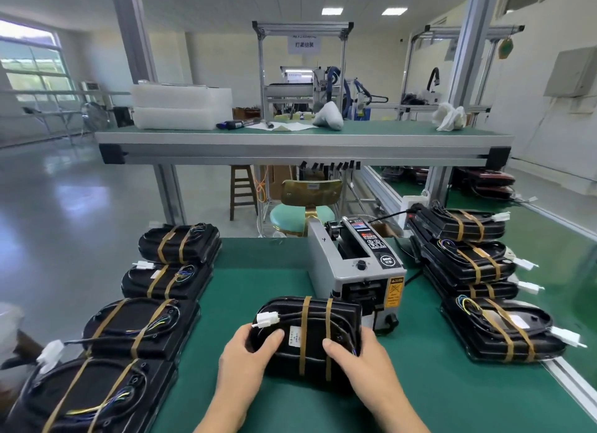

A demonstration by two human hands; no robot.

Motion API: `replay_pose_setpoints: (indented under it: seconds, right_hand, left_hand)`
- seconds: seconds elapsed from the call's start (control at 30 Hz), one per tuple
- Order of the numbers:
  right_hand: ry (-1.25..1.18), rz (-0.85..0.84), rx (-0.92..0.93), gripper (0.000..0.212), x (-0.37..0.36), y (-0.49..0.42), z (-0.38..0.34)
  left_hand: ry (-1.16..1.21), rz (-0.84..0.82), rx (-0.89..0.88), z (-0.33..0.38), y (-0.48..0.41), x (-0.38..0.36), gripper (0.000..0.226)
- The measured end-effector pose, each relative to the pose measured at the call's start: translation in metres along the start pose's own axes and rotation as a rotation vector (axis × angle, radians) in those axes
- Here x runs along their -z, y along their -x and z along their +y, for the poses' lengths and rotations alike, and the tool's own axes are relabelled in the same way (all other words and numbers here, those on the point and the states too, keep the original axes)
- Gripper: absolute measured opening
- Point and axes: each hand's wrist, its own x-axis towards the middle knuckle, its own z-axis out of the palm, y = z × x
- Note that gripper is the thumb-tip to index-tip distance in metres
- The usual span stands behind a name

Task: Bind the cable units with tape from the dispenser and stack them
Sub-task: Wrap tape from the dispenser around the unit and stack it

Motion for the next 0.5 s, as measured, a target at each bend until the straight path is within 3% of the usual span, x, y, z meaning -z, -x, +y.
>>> replay_pose_setpoints:
  seconds: [0.2,0.5]
  right_hand:
    - [0.036,0.029,0.037,0.035,-0.028,0.004,-0.026]
    - [0.007,-0.098,0.018,0.038,-0.091,-0.036,-0.087]
  left_hand:
    - [0.046,0.129,-0.020,0.016,-0.010,0.024,0.030]
    - [0.008,0.301,-0.057,0.052,-0.056,0.074,0.037]
